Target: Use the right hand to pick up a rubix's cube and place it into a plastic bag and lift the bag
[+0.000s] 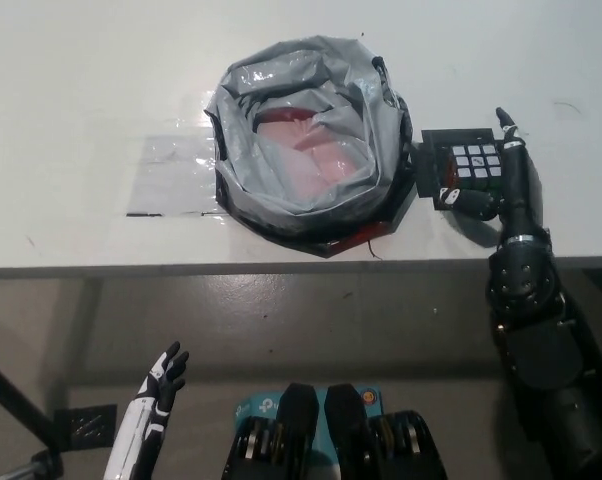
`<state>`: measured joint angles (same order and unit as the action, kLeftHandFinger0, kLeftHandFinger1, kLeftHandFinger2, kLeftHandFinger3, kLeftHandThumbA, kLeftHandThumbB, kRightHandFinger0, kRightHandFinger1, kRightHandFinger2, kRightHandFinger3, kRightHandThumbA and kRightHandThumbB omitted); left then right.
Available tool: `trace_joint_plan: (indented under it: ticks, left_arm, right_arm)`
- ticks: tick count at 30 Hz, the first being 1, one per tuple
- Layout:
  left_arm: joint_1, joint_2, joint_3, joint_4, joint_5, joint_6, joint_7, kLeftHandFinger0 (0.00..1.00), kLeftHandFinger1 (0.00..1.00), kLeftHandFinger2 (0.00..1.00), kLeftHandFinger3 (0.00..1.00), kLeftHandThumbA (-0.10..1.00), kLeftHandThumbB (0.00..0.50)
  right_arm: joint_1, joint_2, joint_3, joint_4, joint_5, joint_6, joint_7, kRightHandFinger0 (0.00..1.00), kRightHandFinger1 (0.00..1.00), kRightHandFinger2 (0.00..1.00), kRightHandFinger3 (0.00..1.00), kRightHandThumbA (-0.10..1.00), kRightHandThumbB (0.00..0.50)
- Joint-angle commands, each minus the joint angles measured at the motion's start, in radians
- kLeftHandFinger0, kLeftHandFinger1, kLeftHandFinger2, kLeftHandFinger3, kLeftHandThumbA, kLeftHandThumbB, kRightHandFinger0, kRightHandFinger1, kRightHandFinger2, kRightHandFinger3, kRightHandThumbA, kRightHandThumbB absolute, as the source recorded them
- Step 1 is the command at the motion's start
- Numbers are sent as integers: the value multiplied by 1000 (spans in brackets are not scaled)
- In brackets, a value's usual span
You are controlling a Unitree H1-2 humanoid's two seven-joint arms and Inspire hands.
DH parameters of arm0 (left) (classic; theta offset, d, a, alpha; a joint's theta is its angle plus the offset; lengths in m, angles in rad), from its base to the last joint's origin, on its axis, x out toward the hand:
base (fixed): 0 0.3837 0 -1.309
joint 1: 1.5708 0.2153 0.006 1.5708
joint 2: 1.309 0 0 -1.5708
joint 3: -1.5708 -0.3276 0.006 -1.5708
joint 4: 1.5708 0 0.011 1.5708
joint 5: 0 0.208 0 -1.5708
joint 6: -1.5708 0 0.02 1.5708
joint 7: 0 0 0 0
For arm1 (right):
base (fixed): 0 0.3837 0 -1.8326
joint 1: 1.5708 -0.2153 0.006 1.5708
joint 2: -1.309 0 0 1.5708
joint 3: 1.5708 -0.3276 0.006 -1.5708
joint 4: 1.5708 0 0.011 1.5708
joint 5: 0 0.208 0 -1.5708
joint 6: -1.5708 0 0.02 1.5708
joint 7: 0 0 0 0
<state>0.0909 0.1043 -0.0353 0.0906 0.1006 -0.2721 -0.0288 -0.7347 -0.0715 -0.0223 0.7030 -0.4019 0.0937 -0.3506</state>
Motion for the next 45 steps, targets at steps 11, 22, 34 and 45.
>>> trace_joint_plan:
  ticks: [11, 22, 34, 45]
  left_arm:
    - [9, 17, 4, -6, 27, -61, 11, 1000, 1000, 1000, 1000, 1000, 399]
    - [2, 16, 7, -12, 48, -51, 19, 1000, 1000, 1000, 1000, 1000, 344]
    - [-8, 23, 10, -11, 43, -48, 10, 1000, 1000, 1000, 1000, 1000, 323]
    - [-4, 19, 8, -25, 45, -28, 11, 1000, 1000, 1000, 1000, 1000, 303]
  right_arm:
    - [-105, 3, -73, 123, 77, -86, -182, 1000, 1000, 1000, 1000, 896, 500]
    - [-122, 20, -97, 187, 162, -171, -149, 1000, 1000, 1000, 1000, 826, 484]
    - [-149, 25, -121, 291, 248, -280, -108, 1000, 1000, 1000, 1000, 769, 488]
    - [-172, 10, -121, 351, 295, -275, -57, 1000, 1000, 1000, 1000, 774, 500]
